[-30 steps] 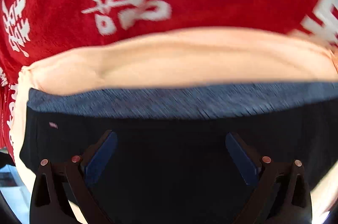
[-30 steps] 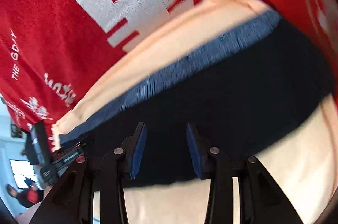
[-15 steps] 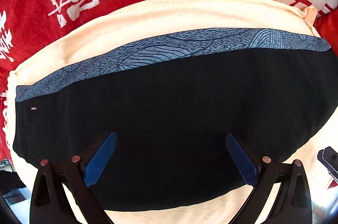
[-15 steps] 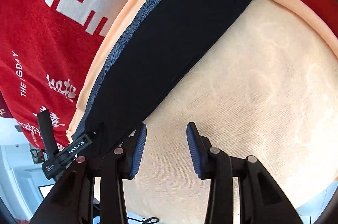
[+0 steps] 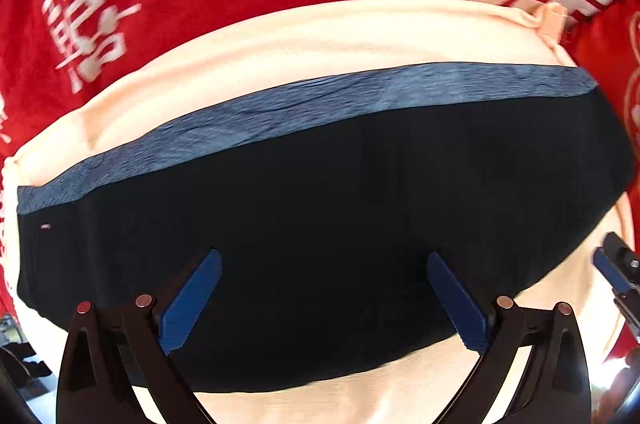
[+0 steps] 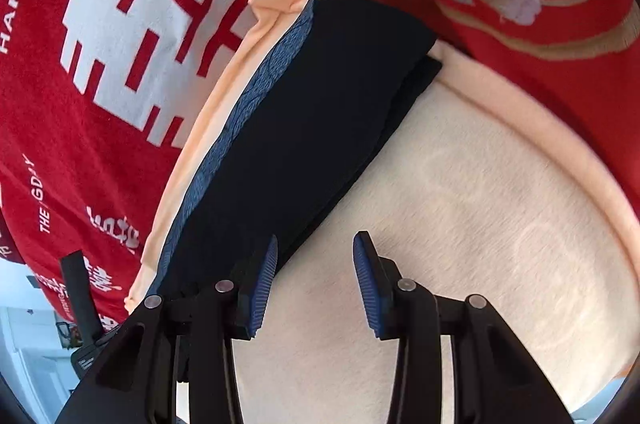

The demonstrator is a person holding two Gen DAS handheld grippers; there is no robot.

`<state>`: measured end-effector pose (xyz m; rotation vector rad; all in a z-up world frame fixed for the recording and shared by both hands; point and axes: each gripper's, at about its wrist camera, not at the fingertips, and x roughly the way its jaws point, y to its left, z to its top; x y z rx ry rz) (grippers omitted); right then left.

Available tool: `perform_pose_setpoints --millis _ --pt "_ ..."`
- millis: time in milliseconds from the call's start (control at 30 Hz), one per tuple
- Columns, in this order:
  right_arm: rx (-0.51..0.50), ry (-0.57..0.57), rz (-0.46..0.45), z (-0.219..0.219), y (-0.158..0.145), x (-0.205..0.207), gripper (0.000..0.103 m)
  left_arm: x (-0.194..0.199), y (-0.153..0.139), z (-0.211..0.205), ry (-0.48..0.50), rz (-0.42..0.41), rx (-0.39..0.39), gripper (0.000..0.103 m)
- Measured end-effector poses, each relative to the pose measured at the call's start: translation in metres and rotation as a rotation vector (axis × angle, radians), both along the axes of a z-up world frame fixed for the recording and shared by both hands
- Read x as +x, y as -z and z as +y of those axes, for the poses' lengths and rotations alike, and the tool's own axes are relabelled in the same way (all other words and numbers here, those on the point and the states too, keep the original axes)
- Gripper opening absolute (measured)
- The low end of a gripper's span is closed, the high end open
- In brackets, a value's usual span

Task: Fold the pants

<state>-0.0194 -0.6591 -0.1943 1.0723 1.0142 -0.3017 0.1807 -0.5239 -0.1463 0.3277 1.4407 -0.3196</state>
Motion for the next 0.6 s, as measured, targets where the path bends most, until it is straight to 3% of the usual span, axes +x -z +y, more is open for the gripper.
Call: perform_pose_setpoints --millis 133,233,433,600 --pt "0.011 0.021 -0.001 -0.009 0.004 -0.003 0.043 -0.006 0.000 -0.036 -0.005 0.004 -0.043 0.103" --pt "0.024 0.038 -0.023 -0.014 0.005 -0.008 0.043 -0.012 0.008 -0.057 0.015 -0.008 -0.017 0.103" --pt "0.026 0.046 -0.056 -0.024 0.009 -0.002 0.043 -0.017 0.012 -0.073 -0.010 -0.006 -0.043 0.103" --pt "-0.053 0.065 -0.029 -0.031 -0.005 0.004 0.043 -0.018 0.012 -0.089 -0.001 -0.015 -0.034 0.103"
